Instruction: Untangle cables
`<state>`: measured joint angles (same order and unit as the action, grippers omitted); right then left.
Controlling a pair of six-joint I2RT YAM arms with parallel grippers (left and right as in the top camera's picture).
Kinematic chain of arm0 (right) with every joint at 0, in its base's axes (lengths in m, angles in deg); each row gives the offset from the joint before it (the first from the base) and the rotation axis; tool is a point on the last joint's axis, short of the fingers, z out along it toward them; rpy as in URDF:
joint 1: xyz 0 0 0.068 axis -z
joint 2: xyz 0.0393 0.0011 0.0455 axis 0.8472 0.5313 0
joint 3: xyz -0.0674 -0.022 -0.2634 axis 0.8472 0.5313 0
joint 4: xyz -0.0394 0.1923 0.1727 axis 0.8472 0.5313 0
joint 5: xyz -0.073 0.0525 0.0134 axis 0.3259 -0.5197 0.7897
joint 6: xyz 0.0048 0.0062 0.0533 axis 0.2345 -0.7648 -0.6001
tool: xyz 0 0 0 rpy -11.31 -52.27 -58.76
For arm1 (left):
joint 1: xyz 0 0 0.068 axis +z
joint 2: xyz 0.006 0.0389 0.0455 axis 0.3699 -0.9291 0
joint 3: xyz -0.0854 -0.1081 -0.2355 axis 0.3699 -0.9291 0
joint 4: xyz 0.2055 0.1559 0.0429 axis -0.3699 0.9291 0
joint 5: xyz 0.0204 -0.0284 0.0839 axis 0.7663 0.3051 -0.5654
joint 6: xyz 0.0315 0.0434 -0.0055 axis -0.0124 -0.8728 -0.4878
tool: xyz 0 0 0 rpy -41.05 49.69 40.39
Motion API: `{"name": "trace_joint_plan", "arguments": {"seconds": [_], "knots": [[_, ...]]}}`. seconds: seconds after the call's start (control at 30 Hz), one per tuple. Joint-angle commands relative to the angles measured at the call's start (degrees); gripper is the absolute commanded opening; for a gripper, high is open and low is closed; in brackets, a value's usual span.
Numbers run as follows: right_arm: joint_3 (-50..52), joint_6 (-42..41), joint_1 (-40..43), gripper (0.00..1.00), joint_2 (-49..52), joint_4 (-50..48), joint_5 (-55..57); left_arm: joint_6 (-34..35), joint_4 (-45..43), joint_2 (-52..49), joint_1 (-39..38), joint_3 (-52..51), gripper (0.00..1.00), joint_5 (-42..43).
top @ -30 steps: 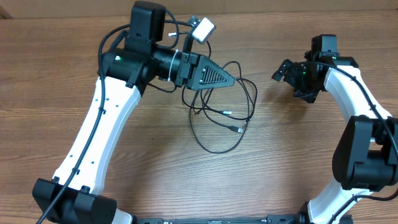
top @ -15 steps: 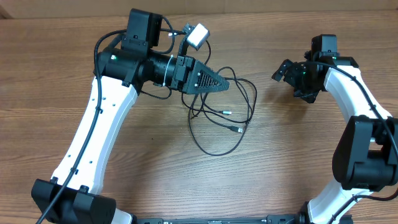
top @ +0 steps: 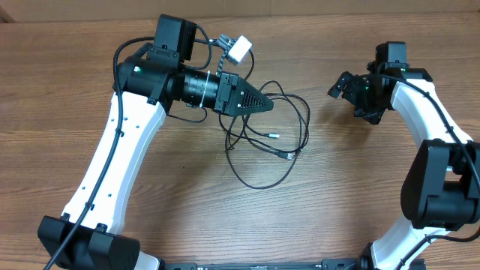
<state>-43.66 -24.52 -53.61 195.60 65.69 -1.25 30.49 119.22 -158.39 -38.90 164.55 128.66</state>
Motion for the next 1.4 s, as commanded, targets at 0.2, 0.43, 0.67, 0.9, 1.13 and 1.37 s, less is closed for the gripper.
{"name": "trace_joint_plan", "arguments": {"seconds": [0.2,0.43,0.67,0.9,1.13,1.37], "knots": [[-0.92,0.00,-0.04,1.00,-1.42,-0.13,0.33,-1.42,3.37,1.27,0.35,0.55,0.04,-24.68],[-0.92,0.00,-0.04,1.00,-1.42,-0.13,0.33,-1.42,3.08,1.27,0.39,0.55,0.04,-41.51],[-0.92,-0.02,-0.04,1.00,-1.42,-0.13,0.33,3.56,4.35,0.85,0.37,0.50,0.04,-76.30],[-0.92,0.00,-0.04,1.00,-1.42,-0.13,0.33,22.91,8.55,0.02,0.79,-5.07,0.04,-108.00],[-0.92,-0.02,-0.04,1.00,-1.42,-0.13,0.33,28.81,-2.69,0.02,3.72,-21.14,0.04,-116.39],[-0.92,0.00,-0.04,1.00,-1.42,-0.13,0.33,28.83,-15.54,-0.07,10.62,-30.77,0.04,-121.85]]}}
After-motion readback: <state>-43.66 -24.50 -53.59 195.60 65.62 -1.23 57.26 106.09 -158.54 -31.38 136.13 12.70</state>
